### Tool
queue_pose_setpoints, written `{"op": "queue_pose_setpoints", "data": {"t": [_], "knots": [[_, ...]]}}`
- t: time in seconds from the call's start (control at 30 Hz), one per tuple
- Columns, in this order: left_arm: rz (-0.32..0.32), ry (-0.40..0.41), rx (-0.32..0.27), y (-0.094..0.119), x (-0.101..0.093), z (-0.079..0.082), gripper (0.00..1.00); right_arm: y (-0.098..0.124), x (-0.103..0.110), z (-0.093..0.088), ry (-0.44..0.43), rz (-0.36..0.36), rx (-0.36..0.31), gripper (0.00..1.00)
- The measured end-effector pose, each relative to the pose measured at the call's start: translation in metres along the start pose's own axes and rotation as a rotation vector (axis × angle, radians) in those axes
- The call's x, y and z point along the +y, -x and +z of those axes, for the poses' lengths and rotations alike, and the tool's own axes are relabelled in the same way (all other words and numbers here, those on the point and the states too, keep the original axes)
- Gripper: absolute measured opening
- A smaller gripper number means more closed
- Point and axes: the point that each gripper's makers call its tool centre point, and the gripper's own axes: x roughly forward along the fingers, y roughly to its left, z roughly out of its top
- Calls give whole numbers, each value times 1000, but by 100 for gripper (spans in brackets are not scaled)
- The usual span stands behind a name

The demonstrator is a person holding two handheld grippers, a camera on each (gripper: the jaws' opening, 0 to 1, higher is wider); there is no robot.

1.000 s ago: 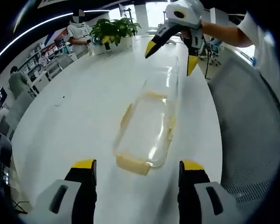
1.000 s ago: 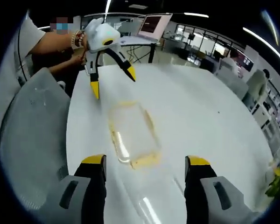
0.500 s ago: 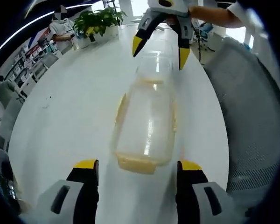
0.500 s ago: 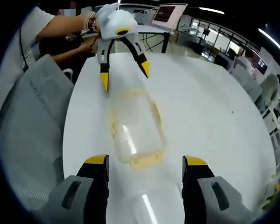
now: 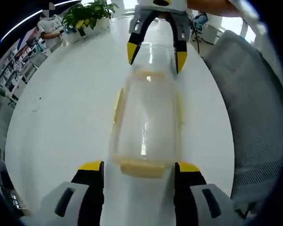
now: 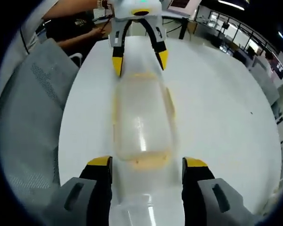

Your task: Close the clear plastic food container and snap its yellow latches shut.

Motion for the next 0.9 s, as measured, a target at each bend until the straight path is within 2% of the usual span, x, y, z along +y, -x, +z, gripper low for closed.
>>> {"op": "queue_pose_setpoints", "data": {"t": [0.3,0.73,0.9], "knots": [[-39,-29,51,-5,-2,-8,52,-9,-1,-4,28,42,39,52],[-69,-48,72,-13,-2,-10,46,-19,-2,-9,62,68,85,50],[-89,-46,83,-15,-4,-12,42,-21,-3,-10,88,75,95,46]]}}
